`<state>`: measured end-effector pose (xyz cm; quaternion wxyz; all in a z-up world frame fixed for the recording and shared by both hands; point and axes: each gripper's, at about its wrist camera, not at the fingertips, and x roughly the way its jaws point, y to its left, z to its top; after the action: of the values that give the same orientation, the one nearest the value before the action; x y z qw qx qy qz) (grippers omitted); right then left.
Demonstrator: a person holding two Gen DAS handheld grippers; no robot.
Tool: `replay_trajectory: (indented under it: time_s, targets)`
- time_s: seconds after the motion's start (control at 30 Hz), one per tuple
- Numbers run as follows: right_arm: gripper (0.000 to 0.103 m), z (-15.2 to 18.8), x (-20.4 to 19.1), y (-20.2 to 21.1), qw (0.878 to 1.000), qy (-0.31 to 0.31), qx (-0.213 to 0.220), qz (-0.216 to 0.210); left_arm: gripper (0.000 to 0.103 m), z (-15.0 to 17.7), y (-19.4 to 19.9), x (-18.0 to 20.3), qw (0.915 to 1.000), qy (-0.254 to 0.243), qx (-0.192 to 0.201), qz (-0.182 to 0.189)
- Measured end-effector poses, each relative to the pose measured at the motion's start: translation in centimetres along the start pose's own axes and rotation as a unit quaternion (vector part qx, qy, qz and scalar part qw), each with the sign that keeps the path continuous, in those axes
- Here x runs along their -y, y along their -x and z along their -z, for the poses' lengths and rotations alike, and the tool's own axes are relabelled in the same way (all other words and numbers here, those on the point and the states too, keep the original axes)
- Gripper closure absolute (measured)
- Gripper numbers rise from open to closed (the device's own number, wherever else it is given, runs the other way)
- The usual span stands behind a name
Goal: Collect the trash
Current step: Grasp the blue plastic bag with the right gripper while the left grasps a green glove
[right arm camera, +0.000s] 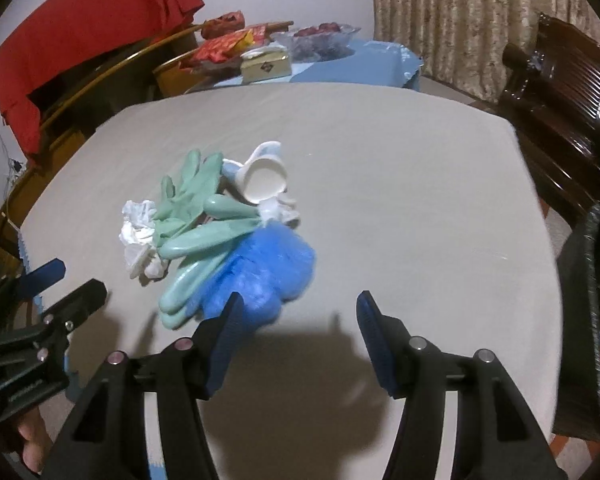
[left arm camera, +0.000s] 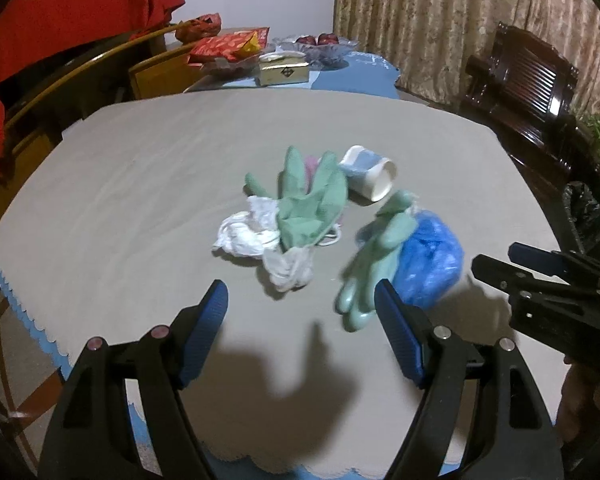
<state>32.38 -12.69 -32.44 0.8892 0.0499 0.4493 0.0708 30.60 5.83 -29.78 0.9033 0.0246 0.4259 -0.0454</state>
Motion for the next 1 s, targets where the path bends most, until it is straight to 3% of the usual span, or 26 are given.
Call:
replay_trajectory:
  time_s: [0.23, 0.27, 0.33, 0.47, 1.0]
  targets:
    - [0.047, -0.7, -1.4, -3.2, 1.000, 0.010, -0.021, 0.000, 0.029, 0.0, -1.6, -0.4, 0.9998, -0.001, -0.009, 0.016]
    - [0.050, -0.6, -1.3, -3.7, 1.000, 0.011, -0.027, -0.002, 0.029, -0.1, -1.8, -0.3, 0.9998, -0.002, -0.010, 0.019]
    - [0.073, -0.5, -1.2, -4.3, 0.999, 0.011, -0.038, -0.019, 0.029, 0.0, -2.0, 0.4, 0.9996, -0.005, -0.011, 0.024]
    - [0.084, -0.7, -0.8, -3.9, 0.998, 0.022, -0.037, -0.036, 0.029, -0.1, -2.6, 1.8, 0.9992, -0.011, -0.018, 0.034]
    - [0.090, -1.2, 5.9, -1.1, 1.000, -0.001, -0.011, -0.006, 0.029, -0.6, -5.1, 7.7, 0.9963, -0.048, -0.040, 0.059]
